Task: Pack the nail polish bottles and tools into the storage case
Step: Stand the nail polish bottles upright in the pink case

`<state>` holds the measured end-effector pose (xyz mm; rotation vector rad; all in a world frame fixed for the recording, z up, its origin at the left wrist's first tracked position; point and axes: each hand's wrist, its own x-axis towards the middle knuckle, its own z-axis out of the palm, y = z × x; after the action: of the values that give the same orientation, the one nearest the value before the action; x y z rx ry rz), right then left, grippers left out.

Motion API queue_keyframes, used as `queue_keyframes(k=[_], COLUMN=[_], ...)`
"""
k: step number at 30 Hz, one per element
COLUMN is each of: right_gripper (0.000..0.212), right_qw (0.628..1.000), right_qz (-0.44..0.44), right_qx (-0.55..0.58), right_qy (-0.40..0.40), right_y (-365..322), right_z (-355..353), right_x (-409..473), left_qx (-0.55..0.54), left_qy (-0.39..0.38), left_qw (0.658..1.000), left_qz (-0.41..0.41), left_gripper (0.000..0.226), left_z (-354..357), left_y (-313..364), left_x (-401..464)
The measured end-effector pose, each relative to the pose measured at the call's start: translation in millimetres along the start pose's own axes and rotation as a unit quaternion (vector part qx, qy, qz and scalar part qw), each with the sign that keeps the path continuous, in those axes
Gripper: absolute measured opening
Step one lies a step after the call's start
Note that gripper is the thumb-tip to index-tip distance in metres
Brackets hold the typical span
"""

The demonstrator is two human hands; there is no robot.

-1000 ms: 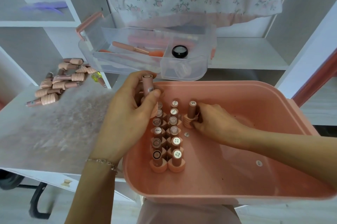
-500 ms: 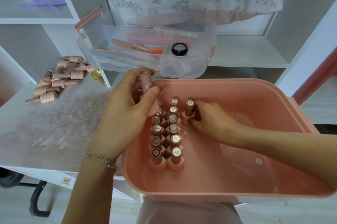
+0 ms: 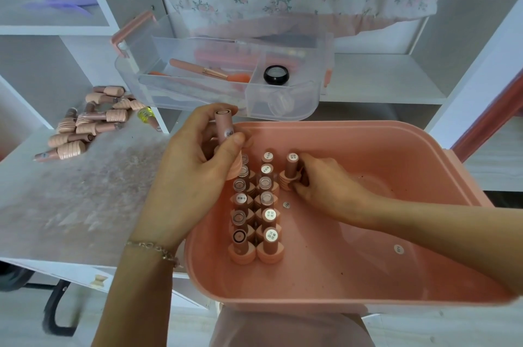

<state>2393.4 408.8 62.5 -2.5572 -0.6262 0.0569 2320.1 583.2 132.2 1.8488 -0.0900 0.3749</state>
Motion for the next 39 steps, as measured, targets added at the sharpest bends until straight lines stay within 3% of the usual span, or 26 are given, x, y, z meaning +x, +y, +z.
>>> queue_keyframes(k=[13,18,22,25,29,32,35,39], right_gripper=[0.02,0.037,0.031,0.029,0.009,0.032,0.033,0.023], right_qw=[0.999,0.99,0.984,0.99,0.976,0.948,0.95,0.968], right_qz=[0.031,0.069,0.08,0.037,-0.042,-0.071,-0.095,-0.142], right_qx=[-0.008,-0.084,-0.128,-0.074,0.144,0.256,0.268,0.201], right_qy=[-0.03,-0.084,-0.091,-0.11,-0.159,-0.175,-0.13,-0.05], right_y=[-4,-4,-6,-14,-36,-46,-52,-52], right_z=[-5,-19,-38,-55,-71,-69,-59,-47], right_x=[1,-6,-13,-18,-29,-35,-33,-26], left_qx=[0.006,-0.077,-0.168,-0.196,-0.163,-0.143,-0.146,-0.132], left_qy=[-0.019,-0.033,-0.059,-0.07,-0.06,-0.054,-0.079,-0.086], left_qw=[1.0,0.996,0.984,0.978,0.985,0.988,0.986,0.987], left_qz=[0.002,-0.017,-0.024,-0.02,-0.001,0.01,0.025,0.025], left_gripper=[0.031,0.015,0.011,0.01,0.017,0.021,0.014,0.014], left_z=[0,0,-1,-3,-4,-3,-4,-5], left_y=[-2,-3,-1,1,2,3,3,0], left_x=[-2,-3,-4,-5,-6,-6,-7,-7])
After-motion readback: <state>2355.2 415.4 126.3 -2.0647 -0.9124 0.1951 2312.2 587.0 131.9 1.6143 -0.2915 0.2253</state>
